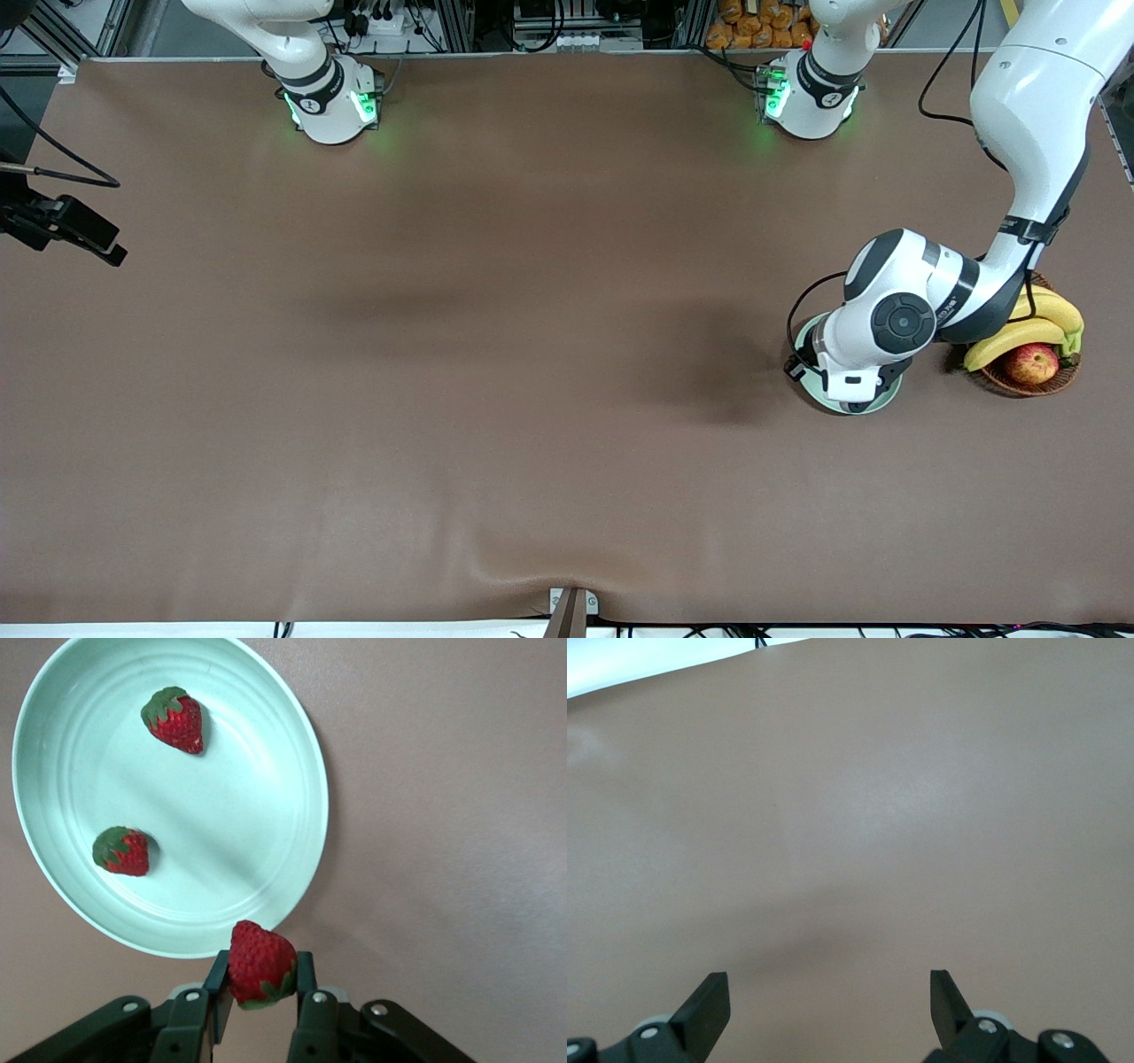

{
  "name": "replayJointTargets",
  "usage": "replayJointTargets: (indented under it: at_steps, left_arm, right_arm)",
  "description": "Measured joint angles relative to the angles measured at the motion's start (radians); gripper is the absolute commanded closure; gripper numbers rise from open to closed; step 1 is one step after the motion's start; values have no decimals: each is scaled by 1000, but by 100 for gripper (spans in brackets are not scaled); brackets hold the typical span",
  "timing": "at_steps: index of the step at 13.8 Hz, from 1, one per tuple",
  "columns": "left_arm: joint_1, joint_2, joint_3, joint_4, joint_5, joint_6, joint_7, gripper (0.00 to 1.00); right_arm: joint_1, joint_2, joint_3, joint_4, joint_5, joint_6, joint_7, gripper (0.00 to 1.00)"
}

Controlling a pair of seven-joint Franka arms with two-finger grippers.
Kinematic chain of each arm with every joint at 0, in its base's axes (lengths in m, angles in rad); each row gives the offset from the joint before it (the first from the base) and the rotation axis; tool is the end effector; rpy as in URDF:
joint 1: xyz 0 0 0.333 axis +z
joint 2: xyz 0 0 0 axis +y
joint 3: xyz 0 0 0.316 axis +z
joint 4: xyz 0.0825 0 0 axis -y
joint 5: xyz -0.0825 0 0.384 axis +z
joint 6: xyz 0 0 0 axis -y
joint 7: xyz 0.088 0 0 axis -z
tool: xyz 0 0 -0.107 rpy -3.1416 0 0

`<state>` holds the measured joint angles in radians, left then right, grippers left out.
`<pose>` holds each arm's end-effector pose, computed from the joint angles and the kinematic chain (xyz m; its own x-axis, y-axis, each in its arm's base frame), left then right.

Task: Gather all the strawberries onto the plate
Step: 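Lower the strawberry onto the plate and open the left gripper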

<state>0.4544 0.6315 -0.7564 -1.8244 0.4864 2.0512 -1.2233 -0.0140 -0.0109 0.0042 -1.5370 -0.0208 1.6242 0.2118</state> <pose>0.6077 -0.1305 0.2495 0.7547 0.6478 -0.1039 0.6302 -0.7599 -0.1596 0.5570 -0.0076 0.6516 0.9707 -0.2186 0.1001 -0.2197 -0.9756 -0.0002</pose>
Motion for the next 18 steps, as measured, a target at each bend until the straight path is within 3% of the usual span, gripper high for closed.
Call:
replayJointTargets:
  at_steps: [4, 5, 6, 7, 15, 18]
  left_arm:
    - [50, 0, 0, -6, 0, -2, 172, 79]
    - [60, 0, 0, -8, 0, -2, 194, 69]
    - [64, 2, 0, -11, 0, -1, 205, 45]
    - [64, 6, 0, -15, 0, -1, 207, 1]
    - [63, 0, -7, -6, 0, -46, 220, 0]
    - [65, -17, -41, 9, -1, -55, 219, 0]
  right_arm:
    - [0, -1, 0, 10, 0, -7, 0, 0]
    - [0, -1, -1, 10, 0, -8, 0, 0]
    - [0, -1, 0, 10, 0, -9, 0, 0]
    - [0, -1, 0, 10, 0, -9, 0, 0]
    - [0, -1, 0, 10, 0, -10, 0, 0]
    - [0, -1, 0, 10, 0, -10, 0, 0]
